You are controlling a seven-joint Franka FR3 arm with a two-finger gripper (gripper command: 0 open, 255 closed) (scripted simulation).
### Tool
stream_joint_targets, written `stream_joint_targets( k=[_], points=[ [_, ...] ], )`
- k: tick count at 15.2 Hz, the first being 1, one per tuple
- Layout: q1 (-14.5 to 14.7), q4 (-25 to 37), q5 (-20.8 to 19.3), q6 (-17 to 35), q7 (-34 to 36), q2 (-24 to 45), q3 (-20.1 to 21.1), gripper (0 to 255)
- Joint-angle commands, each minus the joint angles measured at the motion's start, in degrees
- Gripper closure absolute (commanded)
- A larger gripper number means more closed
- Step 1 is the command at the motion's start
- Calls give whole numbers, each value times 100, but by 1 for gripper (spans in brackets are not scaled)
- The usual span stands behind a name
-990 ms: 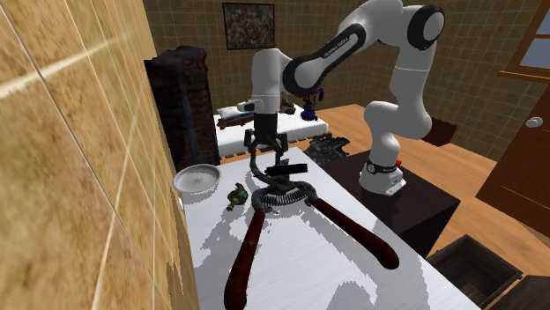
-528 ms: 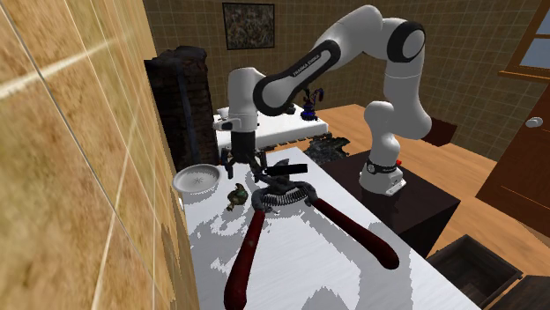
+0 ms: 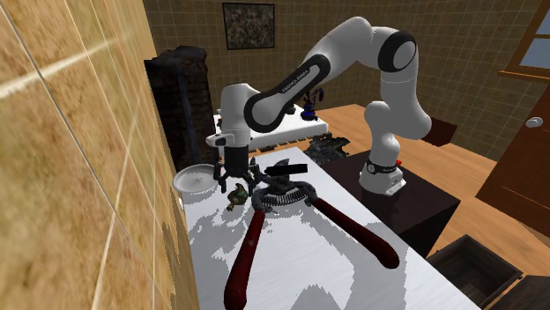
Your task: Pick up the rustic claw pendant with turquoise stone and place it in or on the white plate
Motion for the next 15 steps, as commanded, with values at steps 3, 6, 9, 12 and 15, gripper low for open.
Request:
stream_joint_targets(
  k=[3,6,9,12,15],
  points=[
    [7,3,82,134,-47,142,47,0],
    [9,4,83,133,-48,142,45,0],
    [11,4,84,133,-49,143,43,0],
    [27,-29,73,137,-29,107,41,255],
    [21,-22,63,116,-29,93,33,255]
  ],
)
